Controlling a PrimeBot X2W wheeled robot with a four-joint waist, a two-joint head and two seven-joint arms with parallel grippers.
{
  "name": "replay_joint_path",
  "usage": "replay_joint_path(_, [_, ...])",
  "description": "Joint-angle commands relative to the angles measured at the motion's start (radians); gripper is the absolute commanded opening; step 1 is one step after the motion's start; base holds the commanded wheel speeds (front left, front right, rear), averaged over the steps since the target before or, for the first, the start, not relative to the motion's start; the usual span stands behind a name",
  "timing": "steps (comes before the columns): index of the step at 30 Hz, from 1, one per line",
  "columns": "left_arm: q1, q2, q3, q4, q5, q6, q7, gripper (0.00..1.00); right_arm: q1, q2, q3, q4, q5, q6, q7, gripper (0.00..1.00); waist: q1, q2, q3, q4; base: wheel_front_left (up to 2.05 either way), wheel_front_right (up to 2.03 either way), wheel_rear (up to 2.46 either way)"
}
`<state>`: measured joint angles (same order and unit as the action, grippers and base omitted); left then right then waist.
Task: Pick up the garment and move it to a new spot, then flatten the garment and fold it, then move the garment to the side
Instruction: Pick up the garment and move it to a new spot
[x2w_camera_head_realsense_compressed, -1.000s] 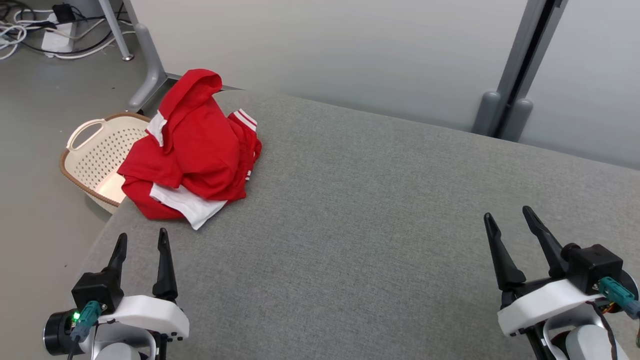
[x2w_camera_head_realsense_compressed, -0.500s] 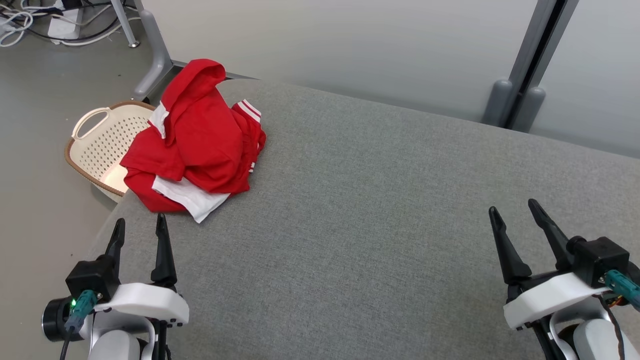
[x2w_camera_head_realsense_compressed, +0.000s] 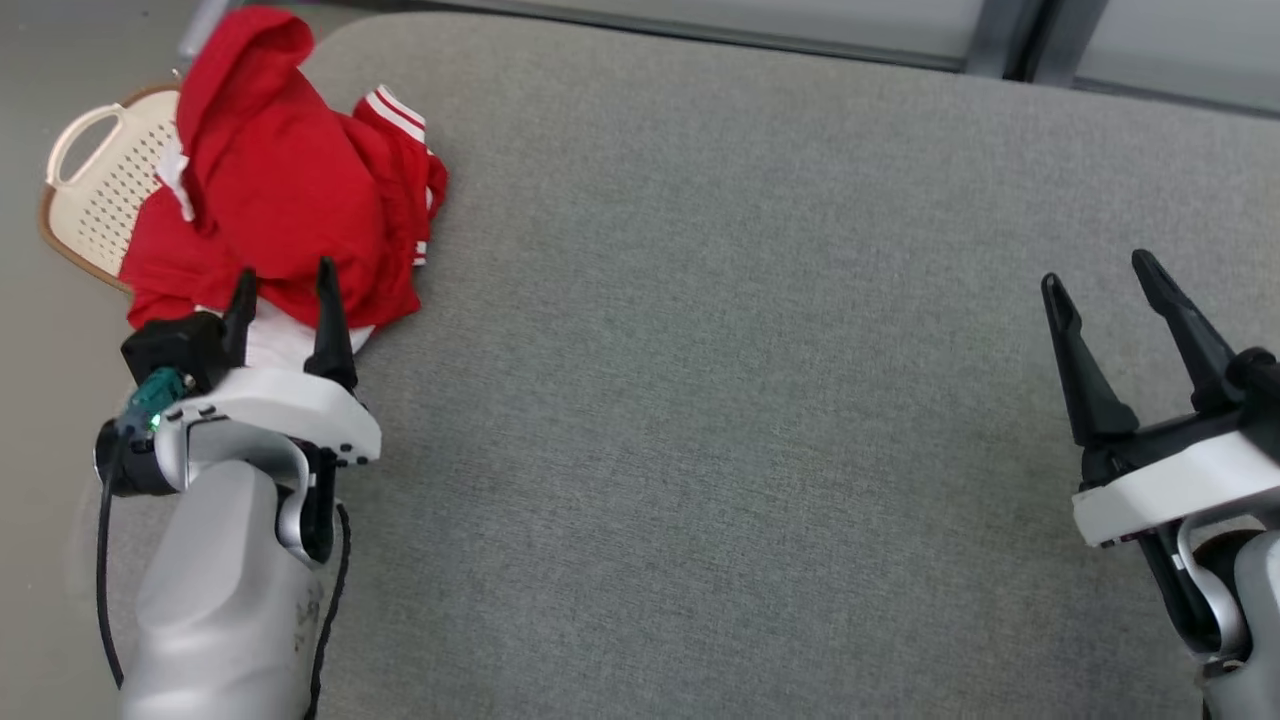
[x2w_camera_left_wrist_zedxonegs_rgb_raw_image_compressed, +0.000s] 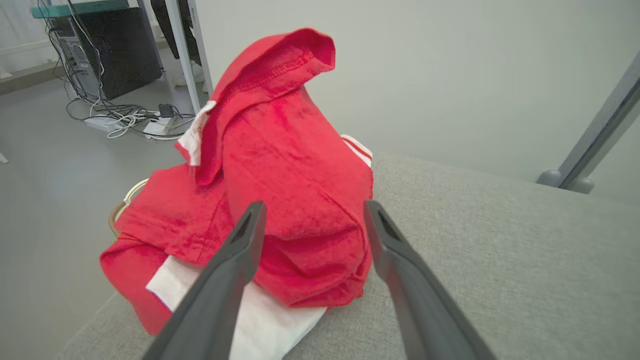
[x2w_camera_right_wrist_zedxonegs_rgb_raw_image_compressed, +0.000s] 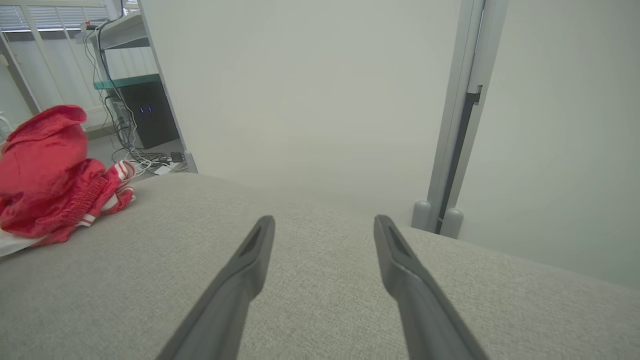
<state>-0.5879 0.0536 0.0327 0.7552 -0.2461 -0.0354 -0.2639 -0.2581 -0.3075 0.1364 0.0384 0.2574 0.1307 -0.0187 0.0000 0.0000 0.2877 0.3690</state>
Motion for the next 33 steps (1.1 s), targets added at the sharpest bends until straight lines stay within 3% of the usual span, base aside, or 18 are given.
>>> replay_joint_path(1, [-0.053, 0.013, 0.006, 0.050, -0.007, -0.005, 0.000, 1.00, -0.022, -0.015, -0.005, -0.010, 0.008, 0.000, 0.003, 1.00, 0.0000, 0.0000, 0.085, -0.050, 0.00, 0.00, 0.00])
replay_joint_path(9, [-0.241, 0.052, 0.039, 0.327, -0.050, -0.004, 0.010, 1.00, -0.062, -0.047, -0.002, -0.026, 0.023, 0.000, 0.006, 1.00, 0.0000, 0.0000, 0.158, -0.087, 0.00, 0.00, 0.00])
replay_joint_path(10, [-0.255, 0.056, 0.040, 0.346, -0.051, 0.003, 0.010, 0.96, -0.064, -0.047, -0.003, -0.023, 0.023, 0.000, 0.006, 1.00, 0.0000, 0.0000, 0.160, -0.088, 0.00, 0.00, 0.00])
replay_joint_path(11, [-0.269, 0.066, 0.042, 0.361, -0.051, 0.006, 0.008, 0.18, -0.067, -0.047, -0.003, -0.021, 0.022, 0.000, 0.005, 1.00, 0.0000, 0.0000, 0.161, -0.090, 0.00, 0.00, 0.00])
replay_joint_path(12, [-0.275, 0.072, 0.043, 0.376, -0.052, 0.009, 0.007, 0.00, -0.070, -0.047, -0.003, -0.020, 0.023, 0.000, 0.003, 1.00, 0.0000, 0.0000, 0.161, -0.092, 0.00, 0.00, 0.00])
replay_joint_path(17, [-0.268, 0.096, 0.053, 0.324, -0.038, 0.026, -0.002, 0.00, -0.064, -0.035, -0.012, -0.001, 0.027, 0.000, -0.012, 1.00, 0.0000, 0.0000, 0.138, -0.091, 0.00, 0.00, 0.00])
replay_joint_path(20, [-0.207, 0.106, 0.067, 0.194, -0.014, 0.037, -0.002, 0.00, -0.053, -0.022, -0.017, 0.008, 0.026, 0.000, -0.022, 1.00, 0.0000, 0.0000, 0.113, -0.089, 0.00, 0.00, 0.00])
replay_joint_path(28, [0.032, 0.066, 0.064, -0.214, 0.077, 0.054, -0.002, 0.00, -0.019, 0.016, -0.026, 0.043, 0.020, 0.000, -0.048, 1.00, 0.0000, 0.0000, 0.019, -0.099, 0.00, 0.00, 0.00])
replay_joint_path(33, [0.165, 0.044, 0.042, -0.383, 0.103, 0.052, -0.003, 0.00, 0.008, 0.035, -0.020, 0.065, 0.020, 0.000, -0.058, 1.00, 0.0000, 0.0000, -0.032, -0.118, 0.00, 0.00, 0.00])
